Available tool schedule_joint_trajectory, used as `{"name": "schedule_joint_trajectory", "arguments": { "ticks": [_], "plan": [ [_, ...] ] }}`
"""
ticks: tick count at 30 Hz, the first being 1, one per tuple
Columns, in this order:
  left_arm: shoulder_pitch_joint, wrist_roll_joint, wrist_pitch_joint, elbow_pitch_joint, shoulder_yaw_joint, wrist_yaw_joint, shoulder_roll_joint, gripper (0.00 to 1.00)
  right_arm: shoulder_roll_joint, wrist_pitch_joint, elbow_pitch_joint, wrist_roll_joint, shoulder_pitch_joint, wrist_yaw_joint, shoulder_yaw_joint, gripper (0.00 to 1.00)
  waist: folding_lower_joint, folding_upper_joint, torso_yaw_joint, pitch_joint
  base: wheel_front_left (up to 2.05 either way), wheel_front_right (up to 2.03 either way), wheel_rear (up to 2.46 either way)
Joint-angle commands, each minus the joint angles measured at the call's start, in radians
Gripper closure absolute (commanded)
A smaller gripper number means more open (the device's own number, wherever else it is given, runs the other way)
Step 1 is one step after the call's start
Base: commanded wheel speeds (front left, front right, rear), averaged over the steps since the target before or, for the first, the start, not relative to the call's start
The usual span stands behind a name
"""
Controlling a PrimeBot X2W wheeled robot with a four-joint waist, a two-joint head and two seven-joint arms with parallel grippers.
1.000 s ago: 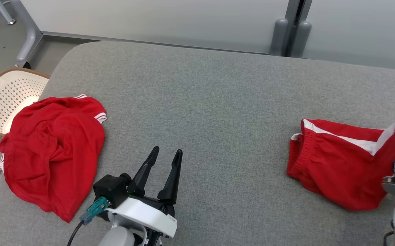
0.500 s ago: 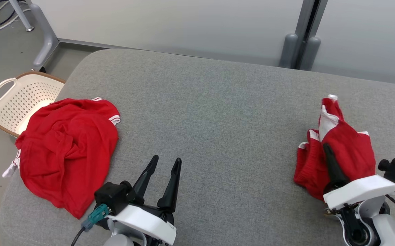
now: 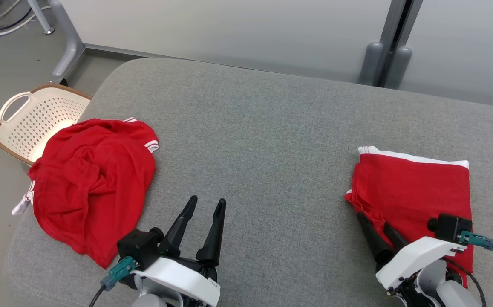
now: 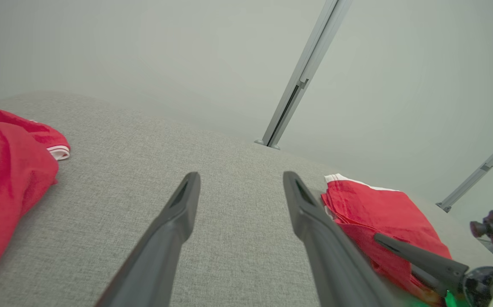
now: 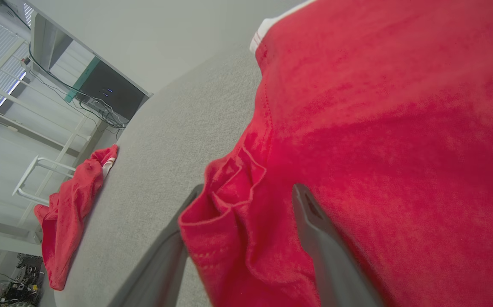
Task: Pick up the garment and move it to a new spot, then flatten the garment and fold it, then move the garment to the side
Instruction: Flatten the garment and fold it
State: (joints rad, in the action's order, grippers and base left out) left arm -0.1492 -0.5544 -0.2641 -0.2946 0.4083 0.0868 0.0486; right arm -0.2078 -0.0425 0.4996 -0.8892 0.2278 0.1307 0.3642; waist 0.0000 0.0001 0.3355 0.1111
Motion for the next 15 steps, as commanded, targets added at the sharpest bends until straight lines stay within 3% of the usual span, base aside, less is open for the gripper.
{"name": "schedule_joint_trajectory", "arguments": {
  "ticks": [1, 8, 15],
  "plan": [
    [-0.001, -0.004, 0.0, 0.005, -0.002, -0.003, 0.004, 0.0, 0.002, -0.009, 0.008, -0.02, 0.014, 0.0, 0.016, 0.0, 0.0, -0.0001, -0.002, 0.004, 0.0, 0.0, 0.0],
    [-0.009, -0.008, 0.0, 0.01, -0.004, -0.007, 0.004, 0.0, -0.015, 0.015, 0.015, -0.049, 0.04, 0.0, 0.05, 0.0, 0.0, -0.0001, -0.016, 0.008, 0.0, 0.0, 0.0],
    [-0.01, 0.011, 0.0, 0.007, -0.026, -0.006, 0.004, 0.0, -0.048, 0.074, -0.068, -0.103, 0.058, 0.0, 0.043, 0.0, 0.0, -0.0001, -0.062, -0.007, 0.0, 0.0, 0.0]
  ]
}}
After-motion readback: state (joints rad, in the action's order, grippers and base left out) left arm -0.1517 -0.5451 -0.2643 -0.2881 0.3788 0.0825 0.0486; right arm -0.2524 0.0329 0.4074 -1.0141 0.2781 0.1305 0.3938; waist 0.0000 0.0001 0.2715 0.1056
